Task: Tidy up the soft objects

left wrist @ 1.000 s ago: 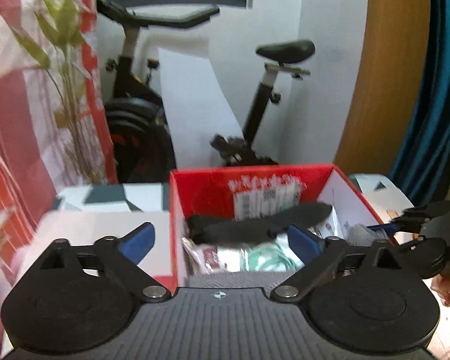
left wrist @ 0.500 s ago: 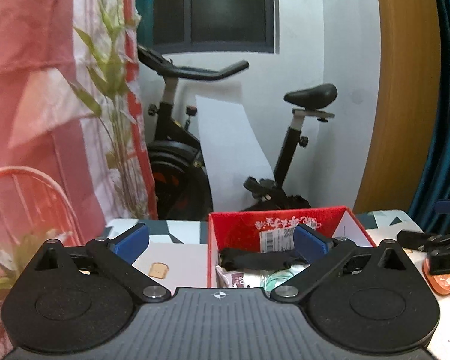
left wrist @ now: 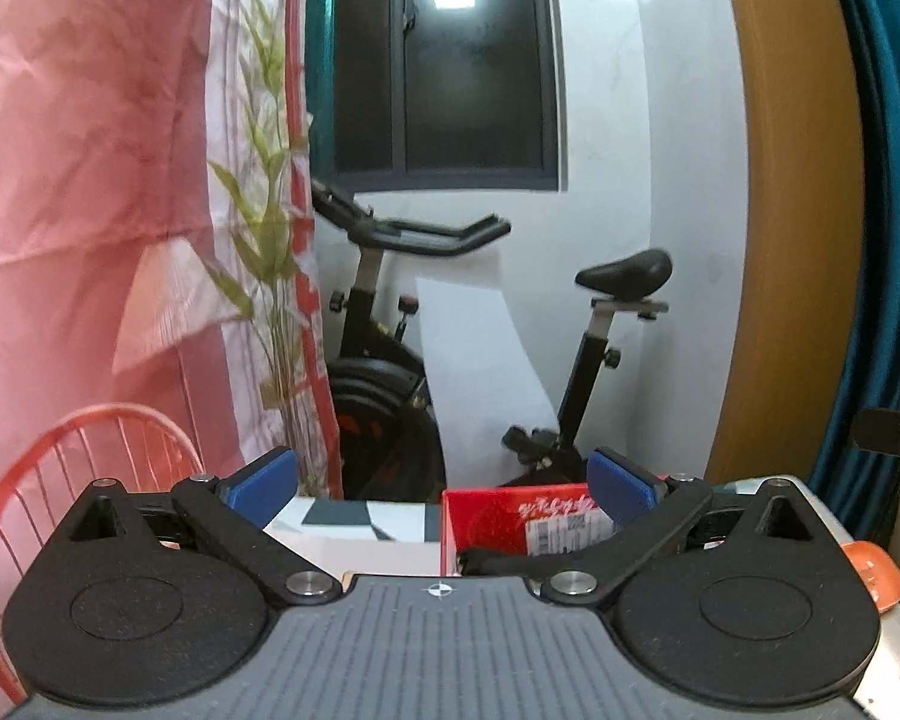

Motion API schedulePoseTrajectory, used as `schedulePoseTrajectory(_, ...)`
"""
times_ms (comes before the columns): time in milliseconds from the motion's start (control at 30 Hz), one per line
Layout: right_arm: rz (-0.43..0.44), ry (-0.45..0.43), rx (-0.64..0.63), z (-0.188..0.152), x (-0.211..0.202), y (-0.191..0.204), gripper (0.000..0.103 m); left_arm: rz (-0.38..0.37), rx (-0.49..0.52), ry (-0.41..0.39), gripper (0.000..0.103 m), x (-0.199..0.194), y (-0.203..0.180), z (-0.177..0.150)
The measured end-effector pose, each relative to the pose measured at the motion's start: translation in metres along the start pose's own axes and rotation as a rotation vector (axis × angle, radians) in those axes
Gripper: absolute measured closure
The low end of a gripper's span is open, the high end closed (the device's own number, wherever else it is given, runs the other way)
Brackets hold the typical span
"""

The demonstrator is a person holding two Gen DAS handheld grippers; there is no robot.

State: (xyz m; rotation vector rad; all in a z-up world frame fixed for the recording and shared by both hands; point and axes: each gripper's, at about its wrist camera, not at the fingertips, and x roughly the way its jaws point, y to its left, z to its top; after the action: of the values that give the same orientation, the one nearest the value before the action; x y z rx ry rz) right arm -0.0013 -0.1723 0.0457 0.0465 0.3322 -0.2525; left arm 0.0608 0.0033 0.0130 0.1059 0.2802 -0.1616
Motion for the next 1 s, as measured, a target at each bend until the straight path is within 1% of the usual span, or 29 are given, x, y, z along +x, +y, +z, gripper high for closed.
schedulePoseTrajectory(133,-0.008,-0.019,0.031,0.003,-0.019,-0.003,0.000,-0.012,0.007,-0.048,0.000,-0.024,-0.002,0.008)
schedulePoseTrajectory(200,-0.009,-0.028,0.047,0.004,-0.028,-0.005,0.000,0.000,0.005,-0.050,0.000,-0.033,-0.004,0.012)
schedulePoseTrajectory(300,-0.004,-0.036,0.055,0.004,-0.035,-0.009,0.000,-0.009,-0.021,-0.049,0.000,-0.044,-0.001,0.015)
schedulePoseTrajectory(400,-0.015,-0.041,0.049,0.005,-0.039,-0.010,0.000,-0.001,-0.025,-0.054,0.000,-0.051,-0.002,0.015)
schedulePoseTrajectory(667,-0.031,-0.043,0.048,0.004,-0.043,-0.010,0.000,0.012,0.008,-0.059,0.000,-0.055,-0.011,0.013)
schedulePoseTrajectory(1000,-0.047,-0.041,0.051,0.002,-0.043,-0.010,0.000,0.028,0.001,-0.049,0.000,-0.052,-0.007,0.010)
